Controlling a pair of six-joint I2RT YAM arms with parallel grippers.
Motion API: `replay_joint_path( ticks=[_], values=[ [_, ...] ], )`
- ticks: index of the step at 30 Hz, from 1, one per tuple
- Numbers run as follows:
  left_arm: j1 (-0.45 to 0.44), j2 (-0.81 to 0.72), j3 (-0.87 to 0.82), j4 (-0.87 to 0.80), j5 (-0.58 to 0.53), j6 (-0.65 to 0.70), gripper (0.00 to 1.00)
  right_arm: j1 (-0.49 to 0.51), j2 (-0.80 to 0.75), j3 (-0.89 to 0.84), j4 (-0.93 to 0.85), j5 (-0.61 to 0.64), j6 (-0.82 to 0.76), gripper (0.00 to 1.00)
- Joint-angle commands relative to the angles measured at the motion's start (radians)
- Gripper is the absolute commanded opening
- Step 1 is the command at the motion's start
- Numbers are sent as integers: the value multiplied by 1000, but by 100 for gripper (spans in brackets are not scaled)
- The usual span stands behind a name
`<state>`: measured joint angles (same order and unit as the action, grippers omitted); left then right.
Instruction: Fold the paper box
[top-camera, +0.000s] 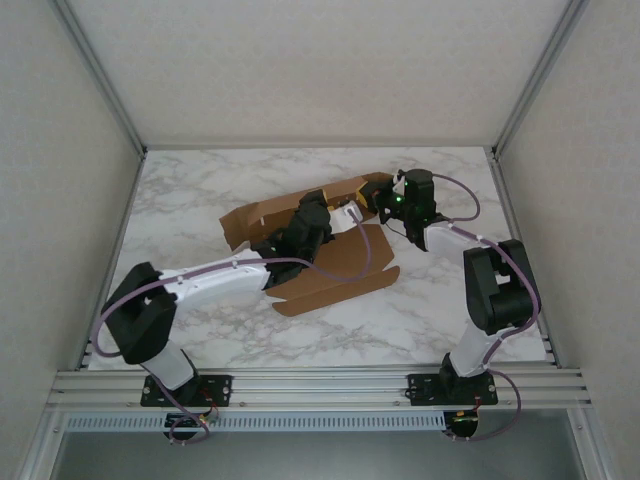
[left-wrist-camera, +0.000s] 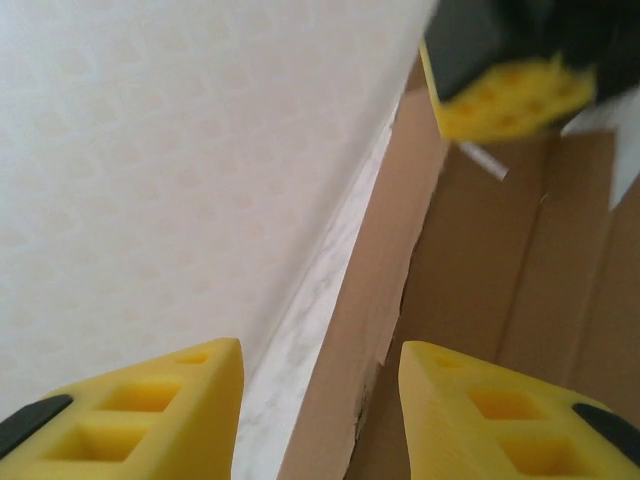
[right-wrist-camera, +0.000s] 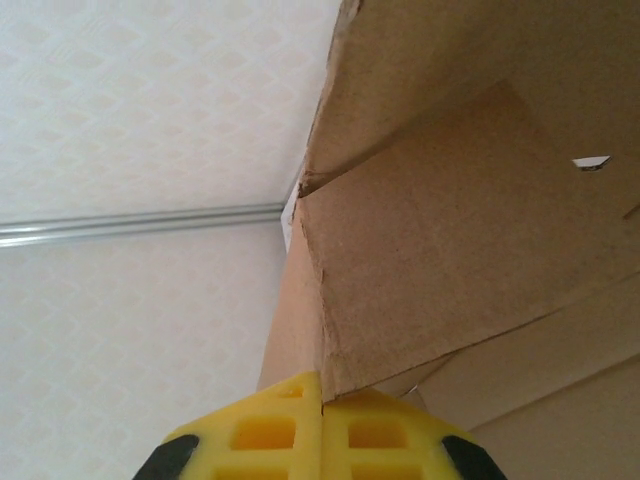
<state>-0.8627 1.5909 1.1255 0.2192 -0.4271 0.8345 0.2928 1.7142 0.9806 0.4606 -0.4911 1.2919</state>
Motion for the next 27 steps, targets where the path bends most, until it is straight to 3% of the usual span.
replay_joint_path(
  ticks=[1, 3, 5, 9, 13, 17, 22, 27],
  values=[
    [2, -101, 42, -182, 71, -375, 46, 4, -76, -54, 46, 110, 19, 0],
    [13, -129, 81, -218, 60, -576, 49, 5, -104, -100, 77, 160, 44, 0],
    [41, -126, 155, -310, 64, -858, 49, 5, -131, -157, 117, 218, 92, 0],
    [112, -125, 192, -393, 206, -1377, 47, 7, -157, -181, 82, 259, 122, 0],
    [160, -212, 18, -160, 311, -1775, 49, 11, -199, -188, 30, 288, 121, 0],
    [218, -252, -189, 178, 418, -2116, 54, 13, -228, -193, -1, 305, 130, 0],
    [245, -253, -317, 354, 358, -2242, 67, 14, -242, -186, -14, 306, 133, 0],
    [290, -172, -370, 542, 396, -2305, 66, 20, -248, -191, -7, 305, 136, 0]
  ],
)
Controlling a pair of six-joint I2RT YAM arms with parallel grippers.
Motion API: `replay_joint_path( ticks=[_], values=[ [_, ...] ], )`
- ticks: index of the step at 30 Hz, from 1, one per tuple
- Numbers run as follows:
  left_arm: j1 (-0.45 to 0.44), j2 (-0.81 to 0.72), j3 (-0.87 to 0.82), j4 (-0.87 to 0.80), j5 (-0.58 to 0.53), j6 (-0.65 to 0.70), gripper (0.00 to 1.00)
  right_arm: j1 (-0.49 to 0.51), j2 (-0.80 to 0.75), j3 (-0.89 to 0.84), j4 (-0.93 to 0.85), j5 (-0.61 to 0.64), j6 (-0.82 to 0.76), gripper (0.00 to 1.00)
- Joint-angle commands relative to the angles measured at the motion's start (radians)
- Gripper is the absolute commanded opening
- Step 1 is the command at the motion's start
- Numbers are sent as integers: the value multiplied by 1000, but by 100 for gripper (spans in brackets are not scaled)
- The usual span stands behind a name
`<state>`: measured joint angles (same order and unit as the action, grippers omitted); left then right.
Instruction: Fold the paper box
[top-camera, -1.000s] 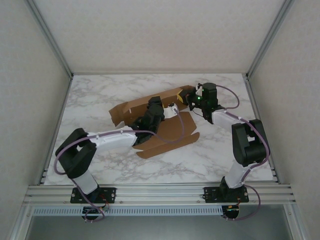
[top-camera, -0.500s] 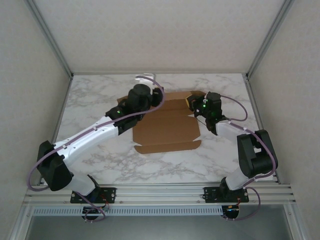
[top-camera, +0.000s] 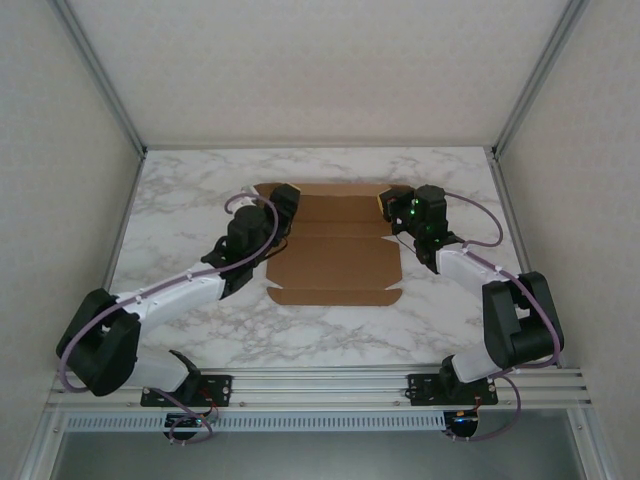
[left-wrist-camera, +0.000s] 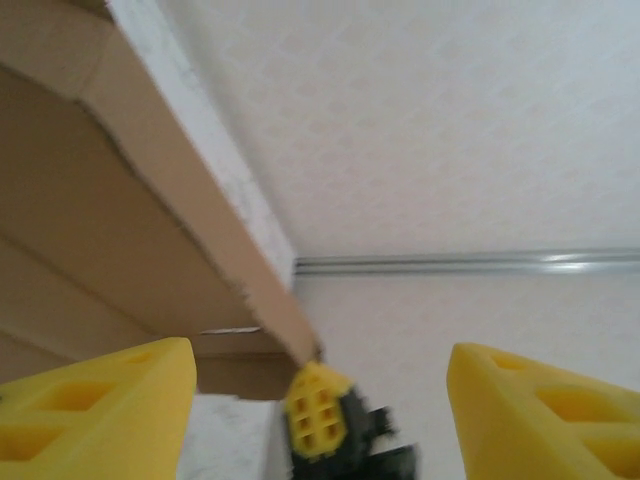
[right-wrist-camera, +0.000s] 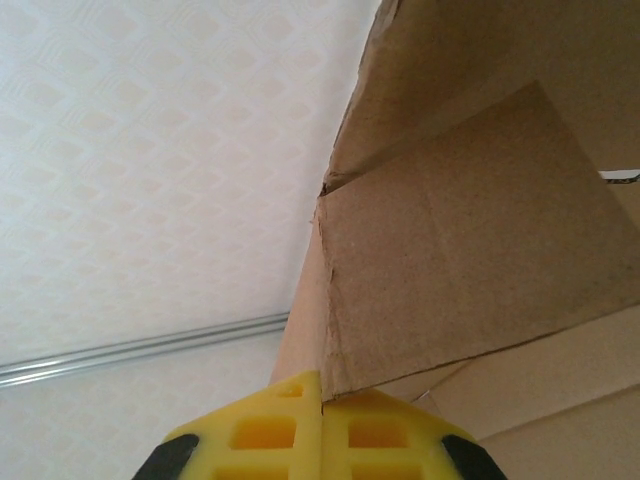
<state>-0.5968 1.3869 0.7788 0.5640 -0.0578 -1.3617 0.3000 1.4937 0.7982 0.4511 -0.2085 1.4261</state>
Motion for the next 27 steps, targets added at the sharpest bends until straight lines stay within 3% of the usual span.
replay_joint_path(
  ticks=[1, 6, 19, 27],
  values=[
    [30, 52, -27, 233, 32, -112, 64, 12, -27, -13, 7, 23, 3, 0],
    [42, 125, 4, 235, 70, -138, 62, 14, -24, -28, 20, 23, 12, 0],
    [49, 129, 16, 61, 62, -134, 62, 22, -36, -31, 0, 18, 3, 0],
    [69, 192, 59, 69, 82, -131, 61, 24, -50, -40, -5, 17, 0, 0]
  ],
)
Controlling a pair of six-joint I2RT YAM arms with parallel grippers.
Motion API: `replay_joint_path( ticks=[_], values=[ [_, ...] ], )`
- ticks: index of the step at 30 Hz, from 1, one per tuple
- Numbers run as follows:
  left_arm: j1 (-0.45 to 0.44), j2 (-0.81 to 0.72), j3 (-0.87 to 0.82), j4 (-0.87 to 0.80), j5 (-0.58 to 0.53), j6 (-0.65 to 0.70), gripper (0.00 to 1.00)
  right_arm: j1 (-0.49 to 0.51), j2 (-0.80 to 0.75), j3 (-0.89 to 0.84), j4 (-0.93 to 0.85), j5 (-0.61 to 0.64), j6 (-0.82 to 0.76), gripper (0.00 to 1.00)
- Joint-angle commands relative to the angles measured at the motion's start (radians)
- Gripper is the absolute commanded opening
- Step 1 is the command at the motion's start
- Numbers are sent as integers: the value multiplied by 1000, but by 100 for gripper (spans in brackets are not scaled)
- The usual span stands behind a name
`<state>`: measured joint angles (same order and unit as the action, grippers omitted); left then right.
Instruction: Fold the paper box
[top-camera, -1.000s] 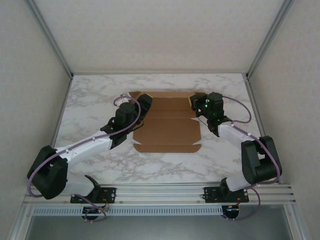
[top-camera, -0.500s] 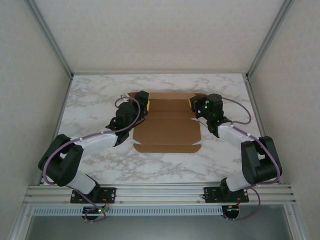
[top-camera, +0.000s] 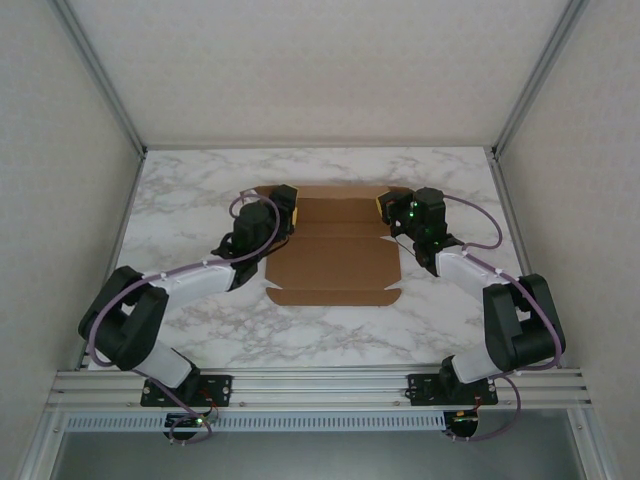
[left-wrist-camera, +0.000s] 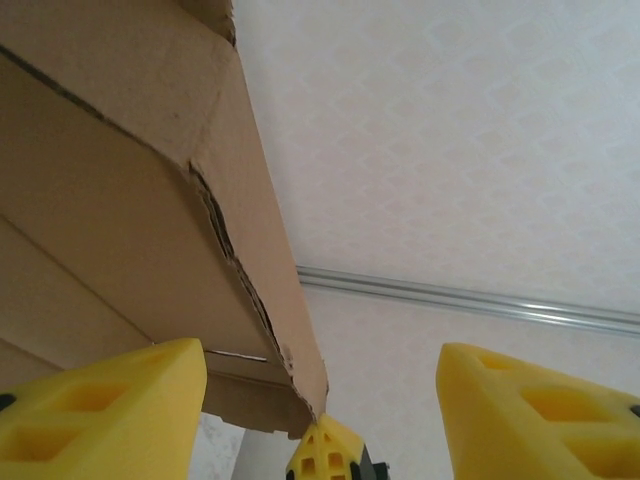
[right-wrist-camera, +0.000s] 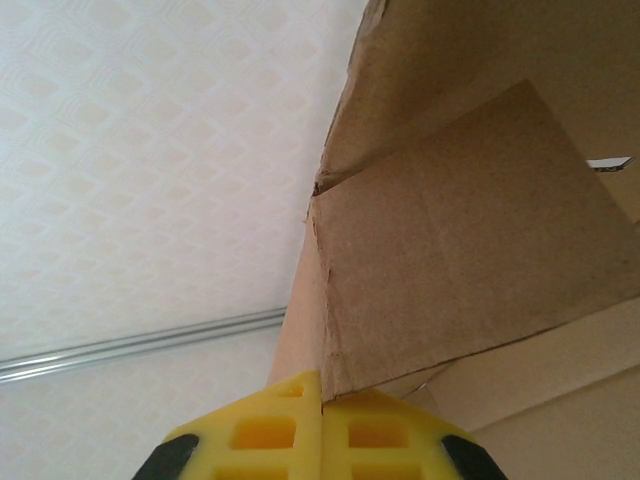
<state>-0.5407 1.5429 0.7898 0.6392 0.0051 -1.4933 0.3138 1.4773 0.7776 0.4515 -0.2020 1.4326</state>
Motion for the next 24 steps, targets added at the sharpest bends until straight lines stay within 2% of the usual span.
replay_joint_path(
  ticks=[1, 5, 13, 20, 24],
  values=[
    [15, 47, 58, 1, 18, 4, 61, 13, -34, -23, -2, 10, -6, 0],
    [22, 88, 101, 15, 3, 28, 56, 17, -37, -24, -1, 9, -6, 0],
    [43, 135, 127, 37, -17, 33, 37, 24, -42, -24, -4, 11, -2, 0],
    [44, 142, 113, 43, -25, 35, 31, 30, -40, -26, 1, 19, 3, 0],
    [44, 146, 104, 61, -21, 29, 21, 35, -37, -30, 2, 22, 1, 0]
  ],
)
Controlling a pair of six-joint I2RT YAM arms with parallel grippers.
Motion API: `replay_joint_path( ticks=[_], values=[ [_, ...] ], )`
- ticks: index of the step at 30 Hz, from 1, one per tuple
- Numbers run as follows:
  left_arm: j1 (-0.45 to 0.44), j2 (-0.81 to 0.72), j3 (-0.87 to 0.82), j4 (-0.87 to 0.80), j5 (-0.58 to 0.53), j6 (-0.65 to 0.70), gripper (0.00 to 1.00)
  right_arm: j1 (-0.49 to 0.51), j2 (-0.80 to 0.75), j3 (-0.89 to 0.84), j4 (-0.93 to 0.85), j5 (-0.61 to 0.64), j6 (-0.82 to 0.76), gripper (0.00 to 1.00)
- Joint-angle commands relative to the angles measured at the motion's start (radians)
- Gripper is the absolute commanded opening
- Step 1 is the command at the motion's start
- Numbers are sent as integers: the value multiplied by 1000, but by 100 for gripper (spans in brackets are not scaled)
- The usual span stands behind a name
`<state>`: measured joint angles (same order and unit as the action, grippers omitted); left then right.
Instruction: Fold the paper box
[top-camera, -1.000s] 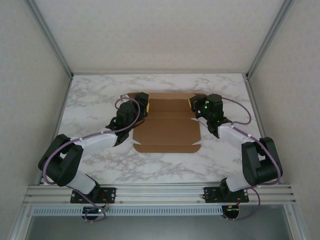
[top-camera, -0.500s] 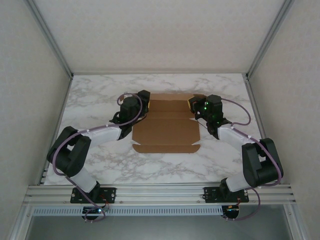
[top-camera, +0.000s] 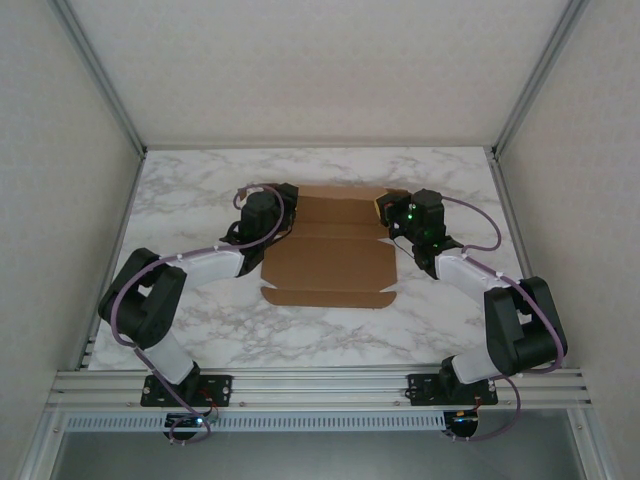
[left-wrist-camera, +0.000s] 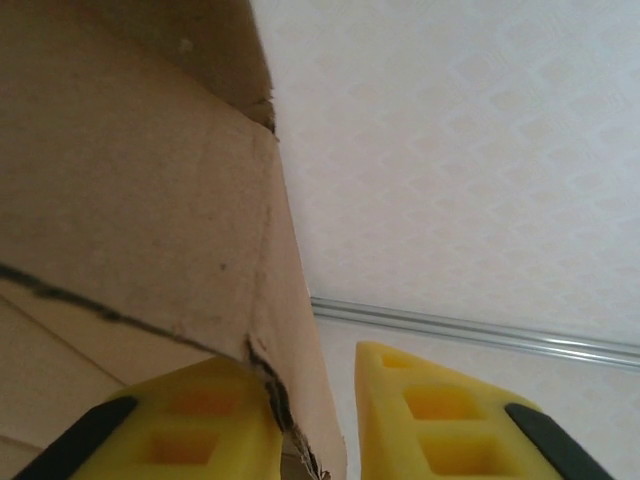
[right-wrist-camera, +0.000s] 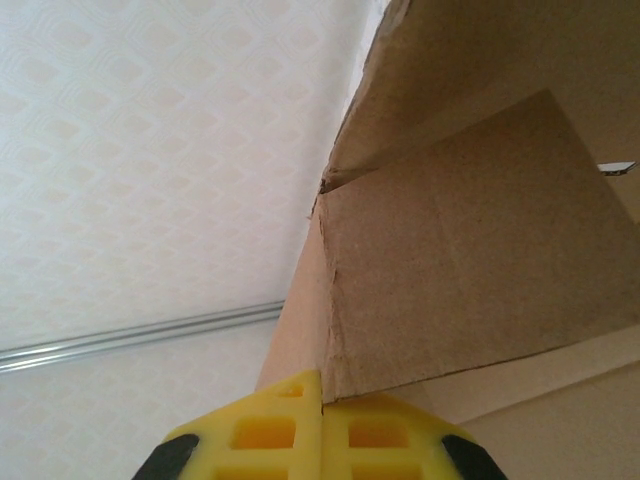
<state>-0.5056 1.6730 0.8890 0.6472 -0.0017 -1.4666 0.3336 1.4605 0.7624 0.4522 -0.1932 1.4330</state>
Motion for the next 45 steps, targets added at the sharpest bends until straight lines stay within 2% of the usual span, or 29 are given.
replay_joint_path(
  ticks=[1, 6, 7, 9, 13, 17, 21, 24, 27, 30, 38, 42, 45],
  values=[
    [9, 14, 3, 55, -14, 4, 18, 15, -20, -17, 2, 13, 1, 0],
    [10, -3, -22, 62, -24, 17, 5, 16, -13, -17, 1, -1, -4, 0],
    [12, -5, -29, 65, -24, 21, 2, 15, -16, -16, -6, -4, -14, 3],
    [17, -9, -47, 75, -19, 29, 0, 15, -27, -3, -43, -17, -51, 16],
    [35, -32, -97, 87, -7, 39, 0, 16, -84, 28, -179, -43, -167, 53],
    [55, -62, -125, 73, -1, 56, 0, 15, -191, 60, -400, -35, -313, 67],
    [68, -80, -122, 39, 25, 91, 0, 15, -297, 136, -676, 11, -501, 70],
    [85, -72, -115, 20, 71, 104, 0, 14, -327, 215, -818, 69, -646, 70],
    [106, -55, -84, -7, 131, 144, 0, 9, -300, 298, -898, 88, -749, 70],
    [114, -54, -75, -21, 160, 181, 0, -13, -225, 373, -966, 39, -780, 69],
    [138, -60, -45, -86, 211, 288, 0, -22, -80, 451, -977, -109, -819, 67],
    [136, -55, -70, -65, 220, 265, 0, -21, -53, 446, -914, -137, -804, 67],
    [136, -45, -94, -41, 218, 241, 0, -23, -2, 506, -966, -135, -831, 67]
  ],
)
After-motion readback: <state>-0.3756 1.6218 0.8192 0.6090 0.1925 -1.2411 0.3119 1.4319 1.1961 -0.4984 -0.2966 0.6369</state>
